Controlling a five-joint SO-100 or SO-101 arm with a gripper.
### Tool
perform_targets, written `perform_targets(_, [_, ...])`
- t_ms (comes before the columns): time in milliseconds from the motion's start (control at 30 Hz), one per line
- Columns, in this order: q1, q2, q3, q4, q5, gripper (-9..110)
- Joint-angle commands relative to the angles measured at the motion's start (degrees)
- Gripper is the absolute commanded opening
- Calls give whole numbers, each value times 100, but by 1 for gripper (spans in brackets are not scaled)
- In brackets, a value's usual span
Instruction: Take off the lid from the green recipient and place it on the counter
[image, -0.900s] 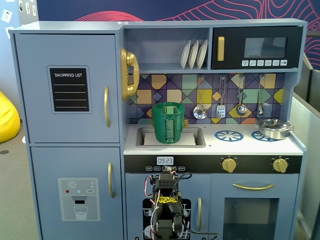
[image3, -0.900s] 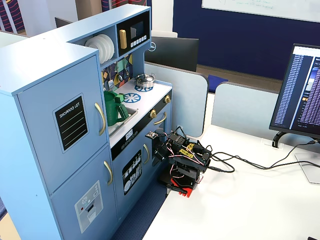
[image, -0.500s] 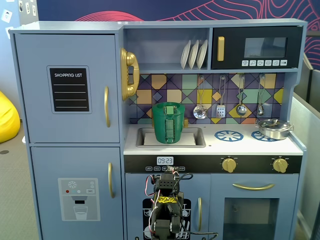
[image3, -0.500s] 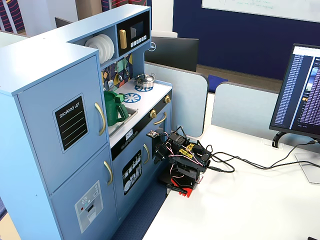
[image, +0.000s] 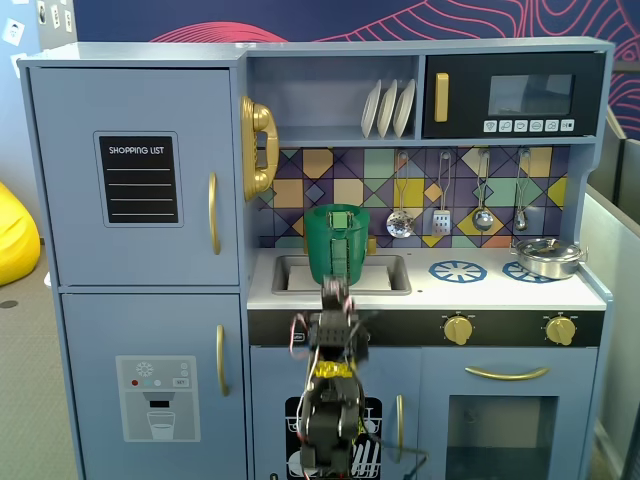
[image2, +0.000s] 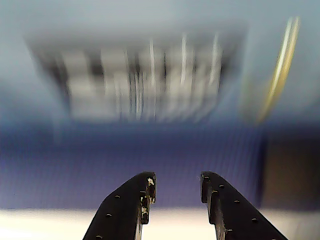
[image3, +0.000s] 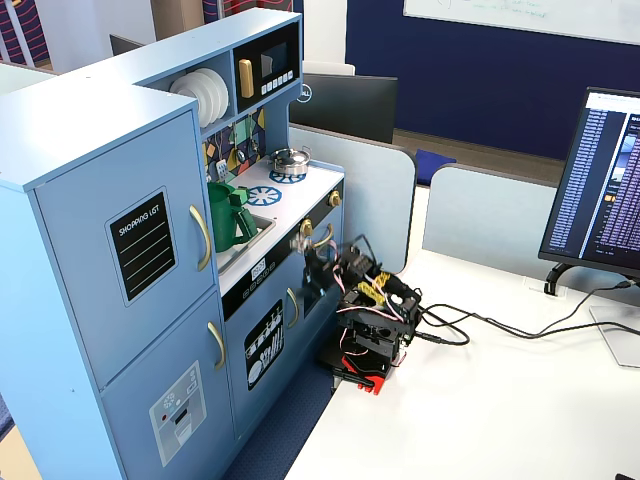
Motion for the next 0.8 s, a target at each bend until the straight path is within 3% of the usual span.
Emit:
perform_targets(0, [-105, -896, -1907, -870, 88, 4])
perform_targets(167, [-79, -1345, -2399, -2399, -18, 23])
perform_targets(433, [-141, -1907, -2733, -3850, 237, 38])
perform_targets(767, [-44, -3015, -3718, -4263, 360, 42])
